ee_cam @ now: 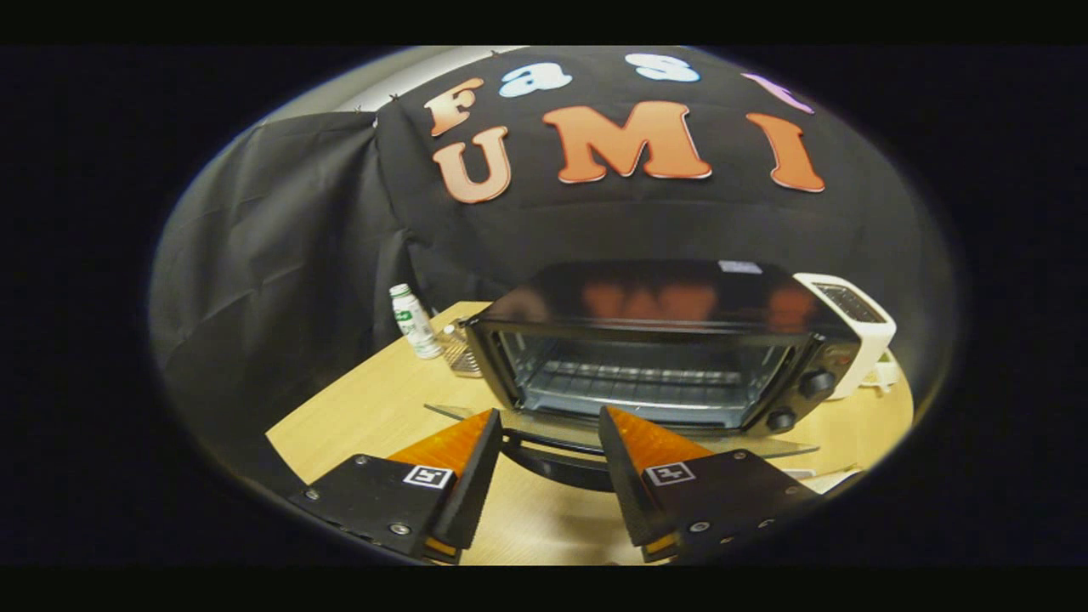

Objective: Open the toaster oven, put the food inside, and close the toaster oven door.

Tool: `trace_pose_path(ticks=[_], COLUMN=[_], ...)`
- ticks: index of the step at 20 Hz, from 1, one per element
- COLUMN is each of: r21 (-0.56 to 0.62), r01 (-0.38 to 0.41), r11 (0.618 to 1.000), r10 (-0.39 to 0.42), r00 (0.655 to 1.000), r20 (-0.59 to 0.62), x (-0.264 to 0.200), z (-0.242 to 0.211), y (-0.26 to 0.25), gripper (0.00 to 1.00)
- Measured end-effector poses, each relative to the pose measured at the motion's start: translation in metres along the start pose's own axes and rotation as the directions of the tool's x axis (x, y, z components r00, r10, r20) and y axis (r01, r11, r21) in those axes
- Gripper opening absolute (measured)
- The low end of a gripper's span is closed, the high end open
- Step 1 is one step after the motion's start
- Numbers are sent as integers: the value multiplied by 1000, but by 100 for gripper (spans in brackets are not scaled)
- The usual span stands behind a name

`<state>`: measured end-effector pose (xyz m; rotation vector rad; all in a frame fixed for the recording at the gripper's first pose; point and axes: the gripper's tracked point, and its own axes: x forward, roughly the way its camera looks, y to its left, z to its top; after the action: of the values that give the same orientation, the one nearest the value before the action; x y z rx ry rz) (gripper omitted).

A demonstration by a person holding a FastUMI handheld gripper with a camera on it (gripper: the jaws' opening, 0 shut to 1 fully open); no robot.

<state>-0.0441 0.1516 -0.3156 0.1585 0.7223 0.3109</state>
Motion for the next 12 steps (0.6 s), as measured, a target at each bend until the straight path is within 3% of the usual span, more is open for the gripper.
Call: trace_pose_path(ticks=[5, 8, 12], r21=[105, 191, 149], r01=[-64, -39, 15], r11=[992, 981, 989], r10=[73, 64, 5], r00=[994, 990, 991], r20=[-87, -126, -134], x=[-1, 8, 16], z=[-34, -47, -52], y=[8, 0, -15], gripper=[68, 66, 63])
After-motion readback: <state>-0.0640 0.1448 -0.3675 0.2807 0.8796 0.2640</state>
